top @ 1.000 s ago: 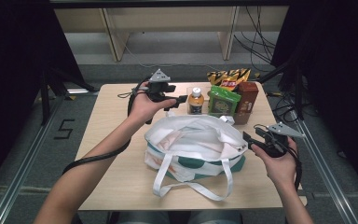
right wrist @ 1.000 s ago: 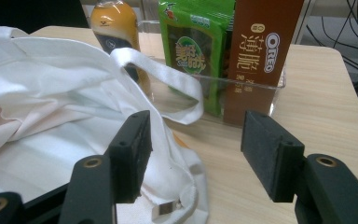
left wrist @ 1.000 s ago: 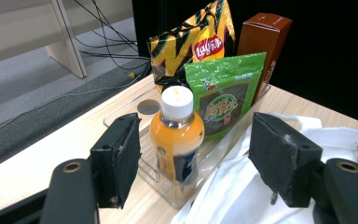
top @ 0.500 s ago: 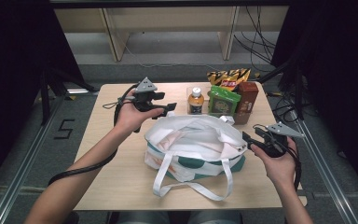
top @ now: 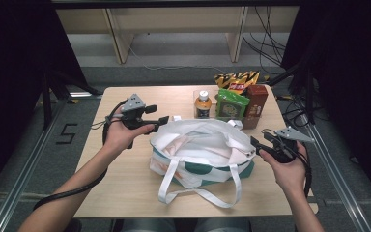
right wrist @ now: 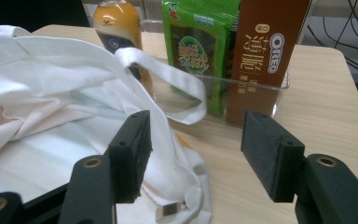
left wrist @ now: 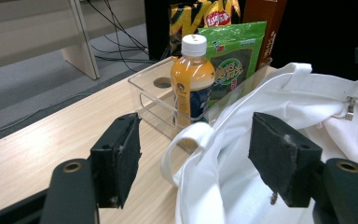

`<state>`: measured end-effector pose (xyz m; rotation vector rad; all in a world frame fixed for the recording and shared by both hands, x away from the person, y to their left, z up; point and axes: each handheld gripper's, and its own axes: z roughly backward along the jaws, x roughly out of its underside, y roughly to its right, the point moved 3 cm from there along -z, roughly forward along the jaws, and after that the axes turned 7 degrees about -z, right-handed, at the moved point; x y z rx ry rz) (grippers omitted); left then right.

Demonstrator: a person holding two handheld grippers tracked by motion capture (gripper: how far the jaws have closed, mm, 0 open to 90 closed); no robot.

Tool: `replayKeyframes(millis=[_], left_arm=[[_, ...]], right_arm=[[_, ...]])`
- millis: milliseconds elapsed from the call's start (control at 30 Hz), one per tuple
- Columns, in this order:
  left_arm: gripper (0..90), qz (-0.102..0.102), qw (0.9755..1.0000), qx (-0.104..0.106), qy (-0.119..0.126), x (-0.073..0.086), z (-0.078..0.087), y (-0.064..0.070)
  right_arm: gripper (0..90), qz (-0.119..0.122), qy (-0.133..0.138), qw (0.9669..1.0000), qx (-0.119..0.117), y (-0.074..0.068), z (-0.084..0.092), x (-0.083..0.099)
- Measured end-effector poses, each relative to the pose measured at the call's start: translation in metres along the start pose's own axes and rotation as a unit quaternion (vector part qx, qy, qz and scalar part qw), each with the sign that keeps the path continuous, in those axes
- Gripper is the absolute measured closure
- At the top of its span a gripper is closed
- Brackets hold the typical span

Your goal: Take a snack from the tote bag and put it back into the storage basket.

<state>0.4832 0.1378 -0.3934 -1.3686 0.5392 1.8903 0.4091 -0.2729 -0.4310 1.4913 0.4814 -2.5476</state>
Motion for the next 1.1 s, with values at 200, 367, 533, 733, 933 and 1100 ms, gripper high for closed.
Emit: replayKeyframes(millis=[200,367,533,733,933,1100], left_arm=[[33.4,0.001,1.0,-0.006,0.008,0.012,0.014,0.001],[33.3,0.003,0.9999,-0.009,0.014,0.026,0.026,0.004],[33.4,0.01,0.9996,-0.018,0.017,0.045,0.039,0.005],[33.4,0.027,0.9993,-0.021,0.016,0.075,0.051,0.012],[33.5,0.048,0.9983,-0.028,0.019,0.096,0.06,0.021],[33.4,0.033,0.9983,-0.035,0.033,0.092,0.06,0.022]], right_arm=[[43.4,-0.003,-0.002,1.0,0.001,0.0,0.001,0.0],[43.3,-0.009,-0.005,0.9999,0.001,-0.001,0.002,0.0],[43.3,-0.007,-0.003,1.0,-0.002,-0.001,0.0,0.001],[43.3,0.009,-0.011,0.9999,0.0,0.002,0.0,0.001],[43.3,0.009,-0.008,0.9999,0.001,0.002,-0.001,0.001],[43.3,0.012,-0.002,0.9999,0.003,0.001,-0.001,0.0]])
